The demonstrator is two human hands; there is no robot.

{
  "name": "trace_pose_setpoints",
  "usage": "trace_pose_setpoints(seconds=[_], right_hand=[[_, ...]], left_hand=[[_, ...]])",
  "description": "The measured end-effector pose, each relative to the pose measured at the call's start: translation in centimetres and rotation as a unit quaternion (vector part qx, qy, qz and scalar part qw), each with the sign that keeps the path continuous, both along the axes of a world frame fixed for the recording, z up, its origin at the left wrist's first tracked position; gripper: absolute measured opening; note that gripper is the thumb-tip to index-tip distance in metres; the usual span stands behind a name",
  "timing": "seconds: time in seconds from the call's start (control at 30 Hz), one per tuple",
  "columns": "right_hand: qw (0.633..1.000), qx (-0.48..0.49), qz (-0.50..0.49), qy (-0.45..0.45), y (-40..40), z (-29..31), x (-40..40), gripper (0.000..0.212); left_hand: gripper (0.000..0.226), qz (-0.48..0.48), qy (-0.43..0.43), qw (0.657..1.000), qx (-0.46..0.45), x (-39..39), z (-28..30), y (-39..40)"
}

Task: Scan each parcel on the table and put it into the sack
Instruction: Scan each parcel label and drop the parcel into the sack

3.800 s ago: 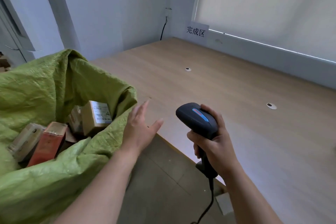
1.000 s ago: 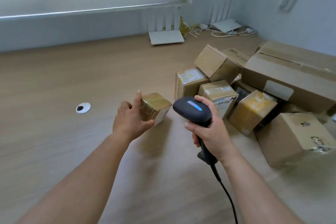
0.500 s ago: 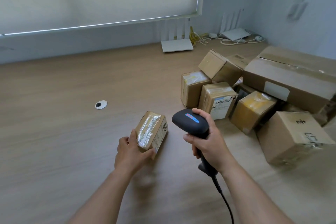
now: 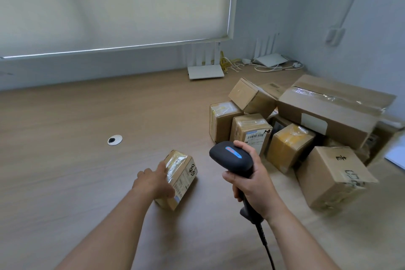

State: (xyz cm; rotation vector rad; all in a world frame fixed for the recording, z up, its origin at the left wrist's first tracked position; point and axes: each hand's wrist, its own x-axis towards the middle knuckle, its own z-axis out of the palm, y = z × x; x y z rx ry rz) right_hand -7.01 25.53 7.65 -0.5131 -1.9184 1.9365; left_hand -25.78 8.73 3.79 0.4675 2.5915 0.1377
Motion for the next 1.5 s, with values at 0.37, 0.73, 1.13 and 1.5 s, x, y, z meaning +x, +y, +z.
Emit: trace_pose_setpoints(seconds=[0.37, 0.73, 1.13, 1.5], right_hand=[[0.998, -0.029, 0.032, 0.043, -2.7, 0.9, -0.1, 0.068], [0.993, -0.036, 0.091, 0.059, -4.9, 2.2, 0.4, 0.064], [0.992, -0.04, 0.099, 0.072, -4.2, 3.1, 1.3, 0.064], [0.991, -0.015, 0.081, 0.104, -3.0, 3.4, 2.5, 0.066]], left_hand=[[0.099, 0.216, -0.158, 0.852, 0.451, 1.1, 0.5, -2.2], [0.096, 0.203, -0.107, 0.818, 0.528, 1.7, 2.3, -1.7], [0.097, 0.181, -0.092, 0.82, 0.535, 2.3, 2.9, -1.3], [0.099, 0.168, -0.046, 0.812, 0.557, 4.7, 3.4, -0.9]])
